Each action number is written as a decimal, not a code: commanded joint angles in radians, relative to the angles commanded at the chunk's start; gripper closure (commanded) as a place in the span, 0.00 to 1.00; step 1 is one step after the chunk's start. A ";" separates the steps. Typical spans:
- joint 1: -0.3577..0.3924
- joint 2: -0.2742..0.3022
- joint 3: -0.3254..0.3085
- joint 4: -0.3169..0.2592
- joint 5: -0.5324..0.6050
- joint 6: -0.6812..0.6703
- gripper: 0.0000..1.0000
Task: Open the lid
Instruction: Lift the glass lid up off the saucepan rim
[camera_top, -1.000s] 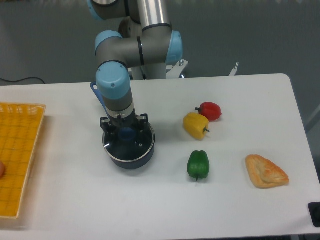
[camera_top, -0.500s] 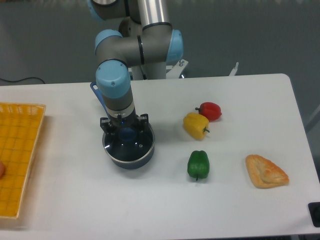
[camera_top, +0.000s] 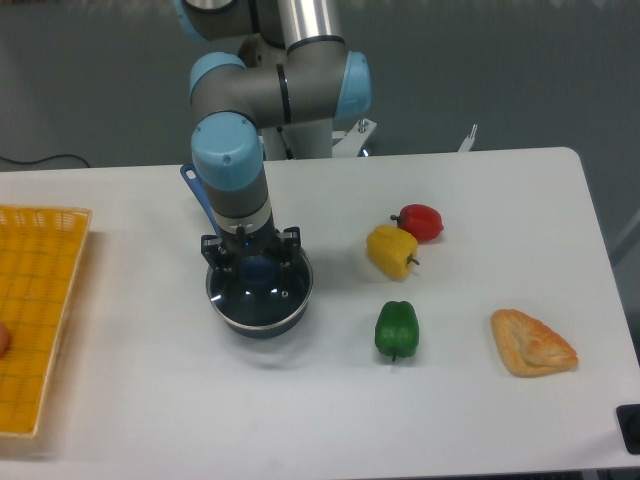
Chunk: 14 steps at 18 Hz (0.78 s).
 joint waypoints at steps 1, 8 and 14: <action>0.009 0.000 0.012 -0.017 -0.002 0.003 0.33; 0.070 0.011 0.061 -0.104 -0.006 0.071 0.32; 0.100 0.015 0.072 -0.121 -0.006 0.117 0.33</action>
